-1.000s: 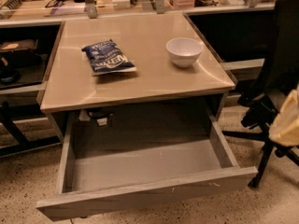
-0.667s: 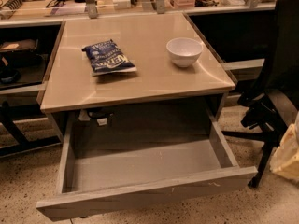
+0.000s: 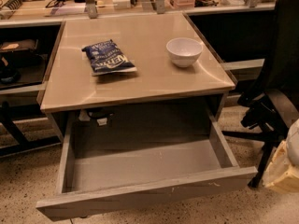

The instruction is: Close top drawer

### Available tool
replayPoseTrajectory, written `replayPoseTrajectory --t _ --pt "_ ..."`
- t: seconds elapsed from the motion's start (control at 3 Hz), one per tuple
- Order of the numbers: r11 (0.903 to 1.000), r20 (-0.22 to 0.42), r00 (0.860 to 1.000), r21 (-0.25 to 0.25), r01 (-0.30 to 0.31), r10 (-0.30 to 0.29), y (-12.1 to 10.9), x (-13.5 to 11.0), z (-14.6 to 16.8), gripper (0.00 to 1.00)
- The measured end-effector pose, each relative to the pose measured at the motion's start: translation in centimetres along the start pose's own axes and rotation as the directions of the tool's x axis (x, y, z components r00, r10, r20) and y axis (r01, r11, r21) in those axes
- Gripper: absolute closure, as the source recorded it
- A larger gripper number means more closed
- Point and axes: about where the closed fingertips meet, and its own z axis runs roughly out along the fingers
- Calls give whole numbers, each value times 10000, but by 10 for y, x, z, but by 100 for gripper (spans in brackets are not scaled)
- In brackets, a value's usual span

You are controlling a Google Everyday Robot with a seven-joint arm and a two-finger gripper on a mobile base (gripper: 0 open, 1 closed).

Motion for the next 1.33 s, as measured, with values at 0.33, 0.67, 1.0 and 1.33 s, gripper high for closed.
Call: replayPoseTrajectory --t 0.33,0.67,1.0,1.33 --pt "9977 194 9996 -656 -190 204 12 1 53 100" --pt "9945 509 9986 -1038 -122 175 6 -8 100 100" --pt "9908 714 9973 -1353 -81 179 0 -14 137 100" --pt "9878 912 9956 -1554 -87 232 -6 -19 166 100"
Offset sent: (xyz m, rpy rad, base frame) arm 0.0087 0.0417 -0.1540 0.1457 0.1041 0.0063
